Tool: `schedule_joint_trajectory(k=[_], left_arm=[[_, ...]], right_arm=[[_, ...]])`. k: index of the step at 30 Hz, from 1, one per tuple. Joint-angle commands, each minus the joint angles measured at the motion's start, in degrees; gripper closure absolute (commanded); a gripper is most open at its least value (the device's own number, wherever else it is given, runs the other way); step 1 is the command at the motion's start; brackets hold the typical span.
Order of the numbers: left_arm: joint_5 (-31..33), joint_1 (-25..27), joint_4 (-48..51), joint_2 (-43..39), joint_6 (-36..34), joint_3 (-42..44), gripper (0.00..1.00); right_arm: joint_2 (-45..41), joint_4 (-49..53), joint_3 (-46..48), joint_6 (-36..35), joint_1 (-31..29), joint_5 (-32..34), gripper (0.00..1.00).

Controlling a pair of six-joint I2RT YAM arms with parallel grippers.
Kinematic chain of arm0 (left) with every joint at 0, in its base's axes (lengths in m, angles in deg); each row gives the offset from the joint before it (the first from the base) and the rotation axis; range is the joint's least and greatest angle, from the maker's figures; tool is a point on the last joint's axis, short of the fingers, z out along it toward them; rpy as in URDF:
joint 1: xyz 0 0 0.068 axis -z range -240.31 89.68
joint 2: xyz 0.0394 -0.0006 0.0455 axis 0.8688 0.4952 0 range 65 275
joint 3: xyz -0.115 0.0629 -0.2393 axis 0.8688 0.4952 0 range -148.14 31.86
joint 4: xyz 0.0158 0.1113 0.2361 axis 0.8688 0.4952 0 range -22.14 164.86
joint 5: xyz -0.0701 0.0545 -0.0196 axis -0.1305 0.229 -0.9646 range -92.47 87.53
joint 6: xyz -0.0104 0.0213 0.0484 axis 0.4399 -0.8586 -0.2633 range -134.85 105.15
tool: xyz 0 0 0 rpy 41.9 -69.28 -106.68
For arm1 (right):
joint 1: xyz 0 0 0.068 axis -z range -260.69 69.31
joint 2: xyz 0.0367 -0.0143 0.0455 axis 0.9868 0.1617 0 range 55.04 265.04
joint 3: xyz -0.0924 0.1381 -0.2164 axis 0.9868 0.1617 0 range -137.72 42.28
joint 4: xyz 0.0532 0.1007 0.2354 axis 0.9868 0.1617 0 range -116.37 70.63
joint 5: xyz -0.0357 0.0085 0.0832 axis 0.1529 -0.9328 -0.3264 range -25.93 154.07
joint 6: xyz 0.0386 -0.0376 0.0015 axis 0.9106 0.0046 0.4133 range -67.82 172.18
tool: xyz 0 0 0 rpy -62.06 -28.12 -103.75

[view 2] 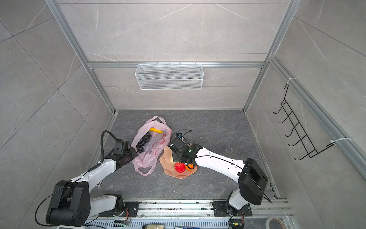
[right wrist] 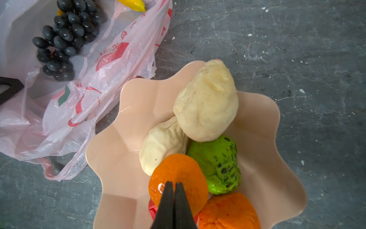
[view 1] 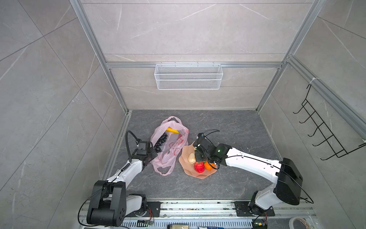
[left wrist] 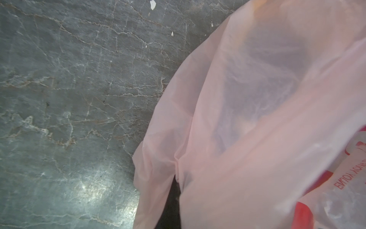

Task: Take the fake fruits out of the plastic bag
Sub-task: 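Lift the orange out and carry it over the pink bowl, then lower the orange into the pink bowl and open the right gripper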

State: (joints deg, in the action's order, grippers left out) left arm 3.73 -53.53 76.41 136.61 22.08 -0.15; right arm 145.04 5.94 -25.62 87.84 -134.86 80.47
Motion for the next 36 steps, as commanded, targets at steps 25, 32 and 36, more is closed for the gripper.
schedule_joint_trajectory(k=[25,32,36], left_arm=[[1.2,0.2,-0.3,-0.1,-0.9,-1.6,1.0],[3.3,0.3,1.0,-1.9,-2.5,-1.9,1.0],[4.9,0.2,2.1,-3.0,-2.6,-2.0,1.0]], right_arm=[[0.7,2.4,-2.5,-1.0,-0.6,5.2,0.61],[2.9,0.6,-10.1,-4.7,-0.6,5.0,0.57],[9.8,0.7,-18.8,-7.6,-0.6,0.9,0.56]])
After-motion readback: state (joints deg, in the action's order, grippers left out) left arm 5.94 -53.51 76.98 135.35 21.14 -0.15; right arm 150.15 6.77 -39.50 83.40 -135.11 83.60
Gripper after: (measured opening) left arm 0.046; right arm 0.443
